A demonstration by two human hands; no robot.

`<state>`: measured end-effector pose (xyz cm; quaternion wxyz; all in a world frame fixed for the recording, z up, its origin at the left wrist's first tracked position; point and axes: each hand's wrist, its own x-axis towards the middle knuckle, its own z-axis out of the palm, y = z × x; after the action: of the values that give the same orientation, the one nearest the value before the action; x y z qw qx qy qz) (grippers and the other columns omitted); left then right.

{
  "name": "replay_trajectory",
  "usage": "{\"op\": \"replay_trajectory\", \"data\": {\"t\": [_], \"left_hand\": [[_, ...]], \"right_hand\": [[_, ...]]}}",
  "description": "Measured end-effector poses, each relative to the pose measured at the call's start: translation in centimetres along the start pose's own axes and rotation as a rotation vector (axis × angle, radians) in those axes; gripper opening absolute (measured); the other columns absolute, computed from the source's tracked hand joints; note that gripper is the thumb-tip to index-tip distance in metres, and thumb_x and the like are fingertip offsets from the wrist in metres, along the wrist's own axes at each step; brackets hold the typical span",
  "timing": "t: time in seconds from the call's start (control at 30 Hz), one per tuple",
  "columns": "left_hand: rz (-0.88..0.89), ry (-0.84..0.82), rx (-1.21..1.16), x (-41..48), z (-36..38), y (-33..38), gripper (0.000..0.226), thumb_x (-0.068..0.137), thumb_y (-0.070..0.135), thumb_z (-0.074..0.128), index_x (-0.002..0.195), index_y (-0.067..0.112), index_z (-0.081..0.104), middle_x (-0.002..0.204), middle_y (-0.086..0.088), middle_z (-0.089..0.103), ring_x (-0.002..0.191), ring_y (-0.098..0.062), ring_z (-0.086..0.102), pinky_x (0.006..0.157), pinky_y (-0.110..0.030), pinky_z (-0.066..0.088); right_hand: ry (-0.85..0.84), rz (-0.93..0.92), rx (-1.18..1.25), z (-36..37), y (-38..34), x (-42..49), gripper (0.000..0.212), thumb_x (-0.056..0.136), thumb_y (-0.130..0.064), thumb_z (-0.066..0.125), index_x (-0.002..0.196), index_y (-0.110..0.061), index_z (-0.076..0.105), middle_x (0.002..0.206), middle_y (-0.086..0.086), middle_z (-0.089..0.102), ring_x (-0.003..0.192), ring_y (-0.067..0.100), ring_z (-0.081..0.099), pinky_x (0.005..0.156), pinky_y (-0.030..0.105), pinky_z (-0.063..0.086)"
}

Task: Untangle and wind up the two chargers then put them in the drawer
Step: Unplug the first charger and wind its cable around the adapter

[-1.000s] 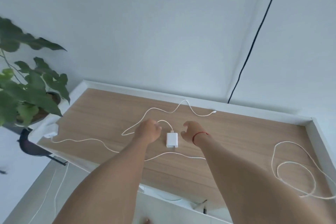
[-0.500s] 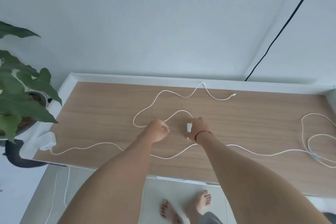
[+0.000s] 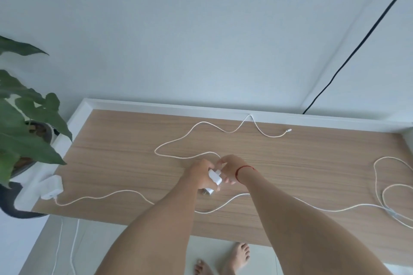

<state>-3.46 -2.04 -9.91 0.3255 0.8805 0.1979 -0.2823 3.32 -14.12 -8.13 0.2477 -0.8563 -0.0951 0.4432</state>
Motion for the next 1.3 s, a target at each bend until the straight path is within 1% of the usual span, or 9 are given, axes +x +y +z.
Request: {"op": "replay_trajectory", "data": {"t": [0.13, 0.3, 0.4, 0.5, 0.77, 0.9, 1.03, 1.13, 1.3], "left_hand": [[-0.013, 0.064, 0.092, 0.1, 0.5, 0.4, 0.060, 0.062, 0.015, 0.081, 0.118, 0.018, 0.059, 0.120, -0.002, 0.054, 0.096, -0.022, 0.059, 0.073, -0.029, 0.051], [-0.006, 0.053, 0.040, 0.6, -1.6, 0.0, 0.062, 0.062, 0.010, 0.078, 0.117, 0.026, 0.057, 0.119, 0.003, 0.053, 0.099, -0.019, 0.057, 0.078, -0.028, 0.052], [-0.024, 0.109, 0.033, 0.3, -4.3, -1.1, 0.058, 0.062, 0.006, 0.076, 0.113, 0.027, 0.059, 0.115, 0.002, 0.055, 0.097, -0.022, 0.060, 0.075, -0.031, 0.055], [-0.065, 0.174, 0.008, -0.4, -7.4, -3.0, 0.056, 0.062, 0.007, 0.077, 0.110, 0.028, 0.059, 0.110, 0.003, 0.053, 0.092, -0.021, 0.058, 0.073, -0.031, 0.055], [-0.123, 0.216, 0.003, -0.8, -13.6, -9.4, 0.054, 0.066, 0.007, 0.072, 0.114, 0.027, 0.059, 0.115, 0.003, 0.053, 0.093, -0.021, 0.056, 0.071, -0.032, 0.052], [-0.121, 0.168, 0.034, -0.1, -16.8, -12.9, 0.057, 0.072, 0.003, 0.068, 0.124, 0.024, 0.055, 0.122, 0.001, 0.050, 0.093, -0.020, 0.051, 0.070, -0.028, 0.047], [-0.108, 0.089, 0.078, 0.7, -20.2, -17.0, 0.060, 0.071, 0.000, 0.066, 0.124, 0.025, 0.055, 0.120, 0.001, 0.049, 0.091, -0.021, 0.052, 0.067, -0.028, 0.047], [-0.089, 0.091, 0.075, 1.2, -22.5, -20.3, 0.059, 0.068, -0.002, 0.066, 0.119, 0.027, 0.057, 0.115, 0.002, 0.048, 0.092, -0.022, 0.051, 0.068, -0.030, 0.048], [-0.078, 0.017, 0.116, 1.6, -24.3, -24.8, 0.060, 0.069, -0.003, 0.068, 0.122, 0.024, 0.055, 0.125, -0.001, 0.047, 0.105, -0.024, 0.052, 0.071, -0.030, 0.048]], "right_hand": [[0.091, -0.095, -0.193, -0.9, -0.4, 0.1, 0.054, 0.090, 0.010, 0.040, 0.133, -0.018, 0.057, 0.140, 0.005, 0.053, 0.127, 0.024, 0.052, 0.104, 0.032, 0.043], [0.099, -0.134, -0.402, -1.3, -1.2, 1.9, 0.058, 0.087, 0.006, 0.047, 0.140, -0.017, 0.047, 0.145, 0.008, 0.031, 0.127, 0.029, 0.046, 0.102, 0.035, 0.044], [0.214, -0.179, -0.571, -1.4, -3.0, 2.7, 0.047, 0.085, 0.001, 0.052, 0.129, -0.015, 0.055, 0.156, 0.009, 0.014, 0.141, 0.029, 0.023, 0.103, 0.037, 0.042], [0.323, -0.260, -0.597, -1.4, -5.3, 3.8, 0.032, 0.094, -0.021, 0.054, 0.124, -0.018, 0.063, 0.162, 0.008, -0.001, 0.150, 0.024, -0.004, 0.116, 0.037, 0.024], [0.361, -0.458, -0.817, 0.9, -13.1, 4.9, 0.040, 0.098, -0.044, 0.046, 0.115, -0.018, 0.070, 0.163, 0.000, -0.010, 0.149, 0.024, -0.016, 0.120, 0.044, -0.007], [0.338, -0.514, -0.882, 2.9, -17.5, 6.1, 0.041, 0.100, -0.040, 0.041, 0.114, -0.015, 0.071, 0.163, -0.003, 0.004, 0.150, 0.021, -0.009, 0.120, 0.040, -0.010], [0.210, -0.353, -0.703, 5.5, -21.6, 6.4, 0.040, 0.100, -0.038, 0.041, 0.108, -0.013, 0.070, 0.121, 0.006, 0.064, 0.131, 0.021, 0.046, 0.118, 0.035, 0.020], [0.151, -0.258, -0.533, 7.2, -24.6, 7.0, 0.036, 0.098, -0.036, 0.044, 0.104, -0.012, 0.069, 0.100, 0.010, 0.071, 0.104, 0.027, 0.063, 0.087, 0.033, 0.048], [0.100, -0.140, -0.481, 11.0, -27.2, 8.9, 0.029, 0.095, -0.028, 0.045, 0.092, -0.009, 0.067, 0.097, 0.010, 0.067, 0.089, 0.029, 0.062, 0.071, 0.028, 0.041]]}}
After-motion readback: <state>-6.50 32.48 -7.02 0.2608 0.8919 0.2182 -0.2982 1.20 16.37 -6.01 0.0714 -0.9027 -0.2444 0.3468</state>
